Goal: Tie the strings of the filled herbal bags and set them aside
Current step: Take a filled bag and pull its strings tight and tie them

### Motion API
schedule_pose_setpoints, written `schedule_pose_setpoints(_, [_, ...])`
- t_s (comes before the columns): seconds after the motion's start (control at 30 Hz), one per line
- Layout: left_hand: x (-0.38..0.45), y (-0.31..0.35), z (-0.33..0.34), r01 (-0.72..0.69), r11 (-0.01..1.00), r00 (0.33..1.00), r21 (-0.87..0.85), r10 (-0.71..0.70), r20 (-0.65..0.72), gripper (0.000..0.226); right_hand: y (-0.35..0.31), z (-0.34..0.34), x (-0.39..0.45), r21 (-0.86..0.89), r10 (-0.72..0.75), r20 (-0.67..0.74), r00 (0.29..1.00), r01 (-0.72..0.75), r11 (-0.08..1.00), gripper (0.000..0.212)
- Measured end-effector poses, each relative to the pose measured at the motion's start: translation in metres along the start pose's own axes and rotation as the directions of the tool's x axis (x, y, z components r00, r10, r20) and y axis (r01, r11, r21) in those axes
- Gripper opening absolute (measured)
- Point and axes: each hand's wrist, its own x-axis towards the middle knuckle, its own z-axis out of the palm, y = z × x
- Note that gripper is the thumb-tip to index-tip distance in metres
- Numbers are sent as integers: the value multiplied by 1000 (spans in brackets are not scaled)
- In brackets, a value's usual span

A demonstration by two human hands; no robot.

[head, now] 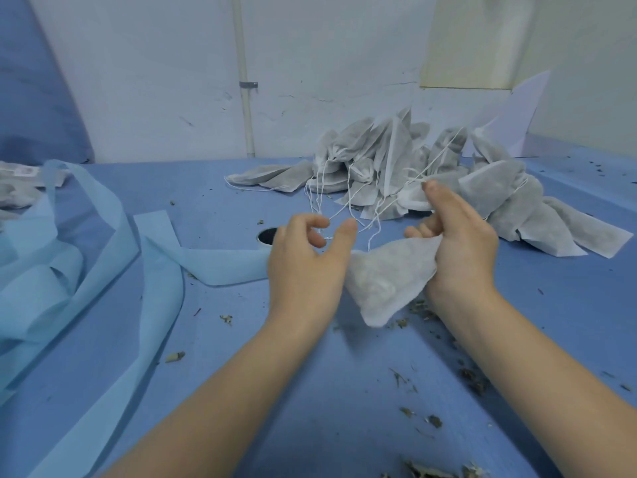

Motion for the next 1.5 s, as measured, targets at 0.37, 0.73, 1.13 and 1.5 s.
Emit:
schedule_pose_setpoints(0.37, [-3,-6,9,558,618,821,-554,-316,475,31,7,-12,9,-265,-109,170,979,152,952,14])
schedule_pose_setpoints(0.73, [4,-8,0,397,775,910,-491,-265,318,55,6,-15,-2,-549,-117,546,830,460,698,19])
schedule_pose_setpoints(1.13, [27,-4,-18,269,824,937,-499,-345,-64,8,11,-7,9,-465,68,604,794,281,839,22])
schedule_pose_setpoints(1.5, [68,-10,-67,218,768,845,-603,-458,-278,7,73,36,32,-796,346,596,725,474,378,55])
